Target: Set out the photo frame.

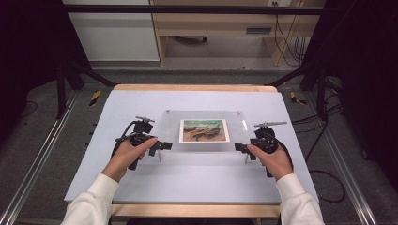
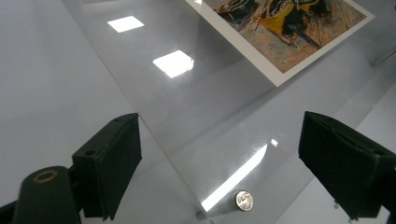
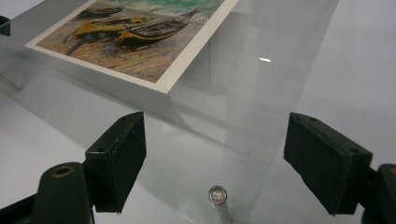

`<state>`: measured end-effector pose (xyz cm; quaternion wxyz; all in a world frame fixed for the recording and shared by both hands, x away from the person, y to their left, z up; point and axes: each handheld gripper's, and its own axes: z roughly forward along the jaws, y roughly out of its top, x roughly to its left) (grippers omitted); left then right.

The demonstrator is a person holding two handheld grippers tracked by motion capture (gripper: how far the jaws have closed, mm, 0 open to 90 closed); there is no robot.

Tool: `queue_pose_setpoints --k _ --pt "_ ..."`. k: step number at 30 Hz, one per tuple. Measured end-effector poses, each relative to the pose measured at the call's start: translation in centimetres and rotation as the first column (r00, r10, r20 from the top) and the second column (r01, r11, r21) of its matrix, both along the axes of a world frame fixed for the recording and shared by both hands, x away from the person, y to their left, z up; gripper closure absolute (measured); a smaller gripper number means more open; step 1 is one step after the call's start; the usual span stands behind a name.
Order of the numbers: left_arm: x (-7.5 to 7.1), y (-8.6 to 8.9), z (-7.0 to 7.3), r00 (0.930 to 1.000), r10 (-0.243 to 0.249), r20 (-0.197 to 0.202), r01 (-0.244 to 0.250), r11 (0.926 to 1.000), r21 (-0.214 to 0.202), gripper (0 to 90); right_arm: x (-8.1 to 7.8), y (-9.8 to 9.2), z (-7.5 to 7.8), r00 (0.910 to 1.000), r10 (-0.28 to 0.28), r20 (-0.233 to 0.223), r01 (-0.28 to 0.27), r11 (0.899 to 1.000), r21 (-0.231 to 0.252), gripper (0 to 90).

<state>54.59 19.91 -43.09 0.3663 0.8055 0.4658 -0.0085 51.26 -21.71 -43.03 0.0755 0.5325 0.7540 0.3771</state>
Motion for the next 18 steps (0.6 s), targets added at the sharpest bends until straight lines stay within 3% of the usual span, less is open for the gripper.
queue_pose_setpoints --k 9,13,18 --pt "0.07 0.01 -0.11 1.0000 -0.002 -0.008 0.002 1.0000 -0.005 10.9 0.14 0.06 0.07 1.0000 0.003 -0.008 -0.003 1.000 -0.004 20.8" --pt "0.09 0.06 -0.14 0.9999 -0.005 -0.010 0.005 1.0000 -0.004 10.9 0.27 -0.07 -0.09 0.9995 -0.005 -0.031 0.005 1.000 0.013 19.0" --pt "0.15 -0.04 -0.40 0.9995 -0.010 -0.029 0.010 0.9996 -0.028 9.3 0.31 -0.01 -0.11 0.9993 -0.008 -0.037 0.008 1.000 0.018 18.5"
